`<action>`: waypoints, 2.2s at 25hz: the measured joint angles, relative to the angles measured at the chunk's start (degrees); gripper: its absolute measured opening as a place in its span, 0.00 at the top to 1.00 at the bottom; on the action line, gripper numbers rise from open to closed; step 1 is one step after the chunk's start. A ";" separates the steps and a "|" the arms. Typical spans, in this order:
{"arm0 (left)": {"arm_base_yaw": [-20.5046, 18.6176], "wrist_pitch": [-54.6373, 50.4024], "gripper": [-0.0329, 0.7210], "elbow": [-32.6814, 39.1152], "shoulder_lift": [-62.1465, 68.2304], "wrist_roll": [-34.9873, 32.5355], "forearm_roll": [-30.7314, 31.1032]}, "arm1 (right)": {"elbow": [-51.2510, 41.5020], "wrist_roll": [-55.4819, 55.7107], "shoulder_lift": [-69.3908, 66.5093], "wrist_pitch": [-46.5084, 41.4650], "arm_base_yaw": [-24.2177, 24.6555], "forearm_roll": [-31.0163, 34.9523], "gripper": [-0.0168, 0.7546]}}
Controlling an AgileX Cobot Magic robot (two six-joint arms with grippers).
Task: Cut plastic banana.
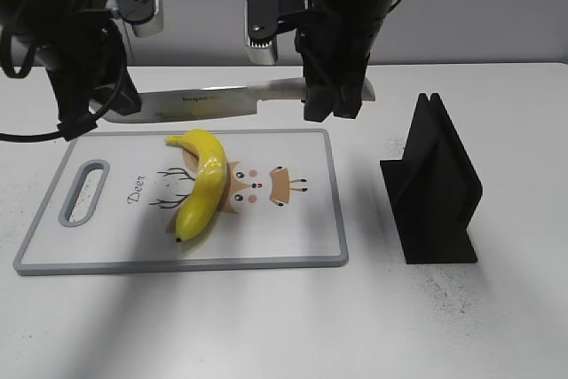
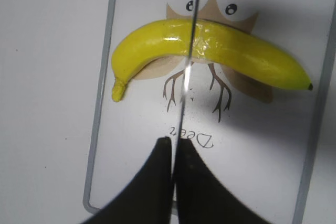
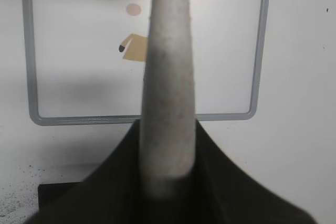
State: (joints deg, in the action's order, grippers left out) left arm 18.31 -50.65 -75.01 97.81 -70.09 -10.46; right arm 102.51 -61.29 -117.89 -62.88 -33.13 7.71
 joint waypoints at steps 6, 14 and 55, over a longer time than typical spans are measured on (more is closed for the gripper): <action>-0.06 2.36 0.97 -0.88 4.97 -0.41 -2.65 | 0.00 0.61 -1.68 0.93 0.00 -1.11 0.77; -0.25 4.31 0.97 -2.69 20.01 -0.90 -3.26 | 0.81 3.08 -13.68 0.52 0.76 0.04 0.77; -0.57 -1.00 0.13 -1.47 -0.97 3.91 -5.85 | 10.71 5.57 -3.61 -7.53 0.03 1.92 0.77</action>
State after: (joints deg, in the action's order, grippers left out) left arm 17.74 -51.66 -76.48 96.84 -66.18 -16.31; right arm 113.22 -55.73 -121.50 -70.41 -33.10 9.63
